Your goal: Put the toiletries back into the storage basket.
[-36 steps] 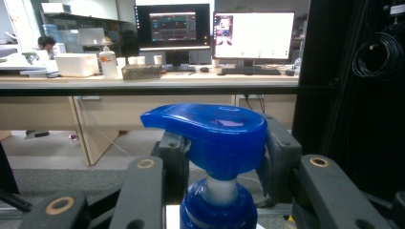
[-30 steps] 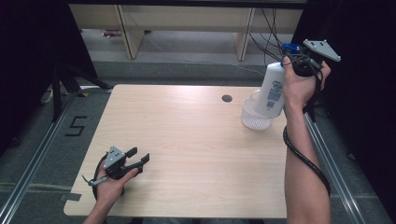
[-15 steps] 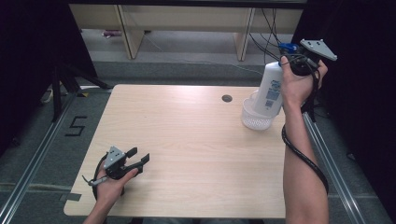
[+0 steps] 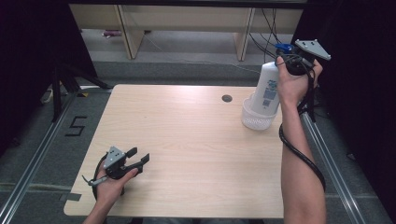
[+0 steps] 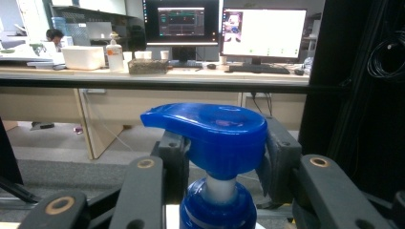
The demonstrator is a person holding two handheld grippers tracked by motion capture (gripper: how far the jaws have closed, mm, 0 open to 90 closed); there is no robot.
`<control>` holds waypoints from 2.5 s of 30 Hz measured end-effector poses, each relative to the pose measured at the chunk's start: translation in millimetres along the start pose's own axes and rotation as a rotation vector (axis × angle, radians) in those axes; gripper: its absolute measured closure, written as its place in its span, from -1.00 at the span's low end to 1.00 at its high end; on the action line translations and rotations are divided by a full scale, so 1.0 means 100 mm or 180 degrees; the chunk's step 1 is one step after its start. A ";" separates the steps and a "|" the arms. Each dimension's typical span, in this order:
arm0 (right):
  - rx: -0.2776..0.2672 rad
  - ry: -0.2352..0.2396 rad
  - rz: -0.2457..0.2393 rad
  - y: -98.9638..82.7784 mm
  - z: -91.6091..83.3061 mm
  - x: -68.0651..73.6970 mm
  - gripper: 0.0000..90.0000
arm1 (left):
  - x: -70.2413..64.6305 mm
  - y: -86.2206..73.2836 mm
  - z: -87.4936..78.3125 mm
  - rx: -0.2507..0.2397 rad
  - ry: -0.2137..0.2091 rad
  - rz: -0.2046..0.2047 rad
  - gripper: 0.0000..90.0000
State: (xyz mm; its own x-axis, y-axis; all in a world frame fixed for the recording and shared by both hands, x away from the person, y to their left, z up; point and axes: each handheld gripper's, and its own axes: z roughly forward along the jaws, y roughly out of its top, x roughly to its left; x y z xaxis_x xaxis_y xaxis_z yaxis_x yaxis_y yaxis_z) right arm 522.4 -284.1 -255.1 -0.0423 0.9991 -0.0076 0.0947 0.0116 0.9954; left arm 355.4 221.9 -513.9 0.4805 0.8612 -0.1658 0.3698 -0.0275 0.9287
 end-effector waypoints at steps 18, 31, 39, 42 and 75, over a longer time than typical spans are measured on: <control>0.0039 0.0011 -0.0020 -0.09 0.07 0.02 0.34 | 0.00 0.00 0.00 -0.0007 -0.0001 -0.0002 -0.19; 0.0065 0.0007 -0.0039 -0.15 0.12 0.03 0.34 | 0.01 0.00 0.01 -0.0027 -0.0023 -0.0014 -0.19; 0.0129 0.0009 -0.0006 -0.21 0.14 0.03 0.34 | 0.01 0.00 0.00 -0.0005 -0.0002 -0.0010 -0.19; 0.0135 0.0006 -0.0052 -0.23 0.16 0.02 0.34 | 0.01 0.00 0.00 -0.0007 0.0003 -0.0012 -0.19; 0.0377 -0.0042 -0.0035 -0.57 0.27 -0.04 0.34 | 0.01 -0.01 0.00 0.0006 -0.0005 -0.0004 -0.19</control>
State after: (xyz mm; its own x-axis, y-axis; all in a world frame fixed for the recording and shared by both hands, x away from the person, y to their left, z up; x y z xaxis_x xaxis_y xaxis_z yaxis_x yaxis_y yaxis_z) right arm 543.8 -287.5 -314.5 -0.0308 0.9993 -0.0205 0.2113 0.0266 0.9771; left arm 355.6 222.8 -514.5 0.4812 0.8604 -0.1676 0.3719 -0.0272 0.9279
